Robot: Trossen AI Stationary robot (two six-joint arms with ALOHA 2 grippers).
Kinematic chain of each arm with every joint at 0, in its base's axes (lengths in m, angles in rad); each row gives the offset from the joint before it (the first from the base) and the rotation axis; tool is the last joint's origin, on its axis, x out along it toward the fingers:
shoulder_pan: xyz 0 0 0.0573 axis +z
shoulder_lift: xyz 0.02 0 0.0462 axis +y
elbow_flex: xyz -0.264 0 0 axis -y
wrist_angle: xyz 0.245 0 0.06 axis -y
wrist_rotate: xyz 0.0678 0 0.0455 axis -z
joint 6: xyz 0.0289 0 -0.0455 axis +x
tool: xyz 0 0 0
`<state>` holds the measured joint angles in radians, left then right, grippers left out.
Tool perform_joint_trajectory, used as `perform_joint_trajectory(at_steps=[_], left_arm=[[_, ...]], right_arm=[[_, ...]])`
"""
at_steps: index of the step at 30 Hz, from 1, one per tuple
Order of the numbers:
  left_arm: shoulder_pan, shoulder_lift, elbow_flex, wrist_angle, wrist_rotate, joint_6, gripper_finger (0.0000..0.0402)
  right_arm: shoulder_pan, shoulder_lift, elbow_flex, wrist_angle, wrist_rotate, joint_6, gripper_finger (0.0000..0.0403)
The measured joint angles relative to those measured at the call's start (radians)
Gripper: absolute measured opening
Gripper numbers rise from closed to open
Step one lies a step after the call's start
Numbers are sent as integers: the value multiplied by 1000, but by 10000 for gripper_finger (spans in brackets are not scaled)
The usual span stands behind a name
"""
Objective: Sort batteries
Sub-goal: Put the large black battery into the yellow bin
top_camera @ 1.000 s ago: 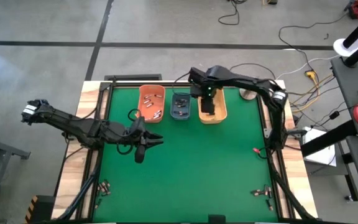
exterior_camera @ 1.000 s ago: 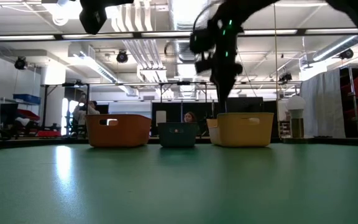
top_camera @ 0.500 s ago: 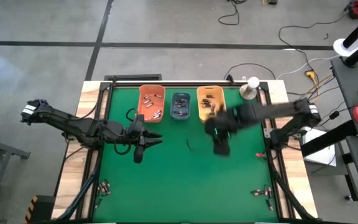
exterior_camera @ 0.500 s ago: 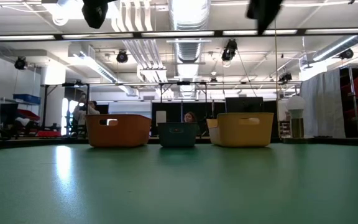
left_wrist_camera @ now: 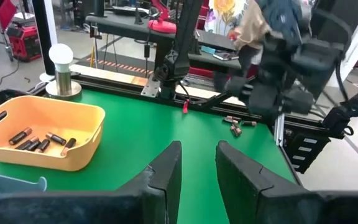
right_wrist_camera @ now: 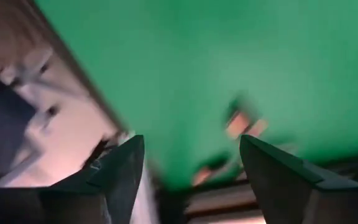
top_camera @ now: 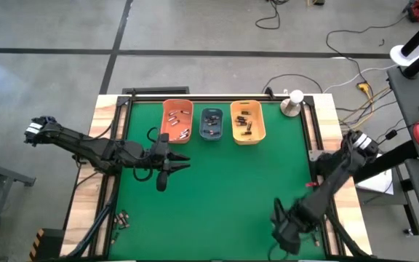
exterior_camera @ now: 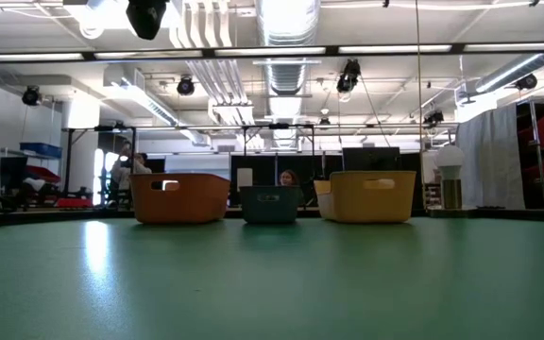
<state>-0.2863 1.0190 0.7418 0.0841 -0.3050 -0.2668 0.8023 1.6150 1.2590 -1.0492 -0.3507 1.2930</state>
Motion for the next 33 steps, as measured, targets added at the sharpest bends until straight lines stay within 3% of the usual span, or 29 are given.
perform_joint_trajectory(at_steps=[3,6,14,18,33], left_arm=[[0,-1,0,-1,0,-2,80],[0,-1,0,0,0,-3,80],[-1,-1,0,4,2,-20,80],[-1,-1,0,4,12,-31,80],[-1,-1,0,5,12,-31,80]], right_arm=[[37,30,-58,144,-156,157,266],[47,57,-89,212,-212,265,262],[42,125,-178,276,-387,333,243],[44,121,-239,371,-424,370,245],[87,119,-369,439,-489,382,252]])
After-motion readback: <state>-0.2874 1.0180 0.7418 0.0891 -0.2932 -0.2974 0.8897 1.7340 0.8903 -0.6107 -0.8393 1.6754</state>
